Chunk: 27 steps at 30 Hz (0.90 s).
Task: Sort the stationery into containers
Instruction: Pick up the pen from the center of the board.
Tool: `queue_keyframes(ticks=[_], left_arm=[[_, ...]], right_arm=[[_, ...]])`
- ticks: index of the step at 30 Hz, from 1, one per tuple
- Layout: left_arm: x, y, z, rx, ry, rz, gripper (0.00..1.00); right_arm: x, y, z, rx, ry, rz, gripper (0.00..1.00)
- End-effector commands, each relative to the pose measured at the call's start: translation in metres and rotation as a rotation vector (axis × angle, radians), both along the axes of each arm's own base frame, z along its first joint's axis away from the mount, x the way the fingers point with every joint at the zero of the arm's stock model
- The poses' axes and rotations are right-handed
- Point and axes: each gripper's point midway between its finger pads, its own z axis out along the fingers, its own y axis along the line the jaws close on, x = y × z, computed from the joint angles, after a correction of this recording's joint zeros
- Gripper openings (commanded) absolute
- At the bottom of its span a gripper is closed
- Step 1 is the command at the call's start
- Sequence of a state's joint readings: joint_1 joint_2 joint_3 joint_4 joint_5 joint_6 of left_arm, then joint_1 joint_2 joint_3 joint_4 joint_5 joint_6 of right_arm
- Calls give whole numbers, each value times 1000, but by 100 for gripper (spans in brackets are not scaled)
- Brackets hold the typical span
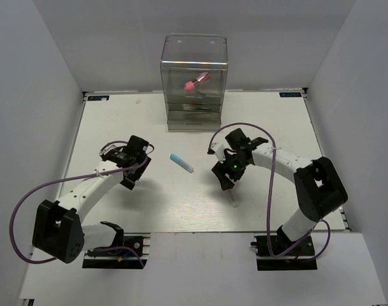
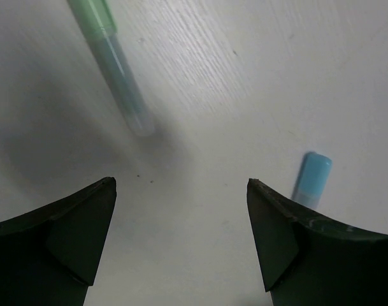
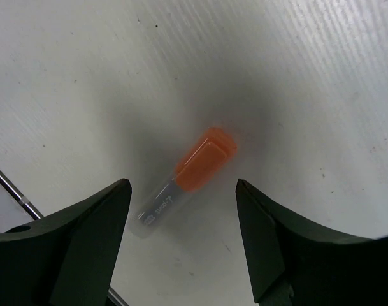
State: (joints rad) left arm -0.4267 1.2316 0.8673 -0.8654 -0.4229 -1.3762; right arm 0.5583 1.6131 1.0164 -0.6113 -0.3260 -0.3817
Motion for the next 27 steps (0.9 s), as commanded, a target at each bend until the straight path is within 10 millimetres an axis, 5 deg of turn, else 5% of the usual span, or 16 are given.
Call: queue_keyframes(ticks=[1,10,13,17,21,24,27], left_arm=[[-9,22,-7,21,31,114,93],[8,49,-22,15,92,192,99],[16,55,-32,7,129,210,99],[22,59,-44,-11,171,204,99],[23,65,-53,-17,224,214,99],[23,69,-58,-17,250,214,98],[21,71,-64,-23,272,223,91]], right_arm=[[-13,-10,-10,-92,37,-43,73],[-47,-32,-51,-301,117,-41,68],[-48,-32,-53,-299,103,-41,57],[-39,-26,-49,-265,59,-9,27],[1,-3,-26,-181,-102,77,1],[47,27,9,-80,-295,155,0],[102,69,69,56,-521,210,0]])
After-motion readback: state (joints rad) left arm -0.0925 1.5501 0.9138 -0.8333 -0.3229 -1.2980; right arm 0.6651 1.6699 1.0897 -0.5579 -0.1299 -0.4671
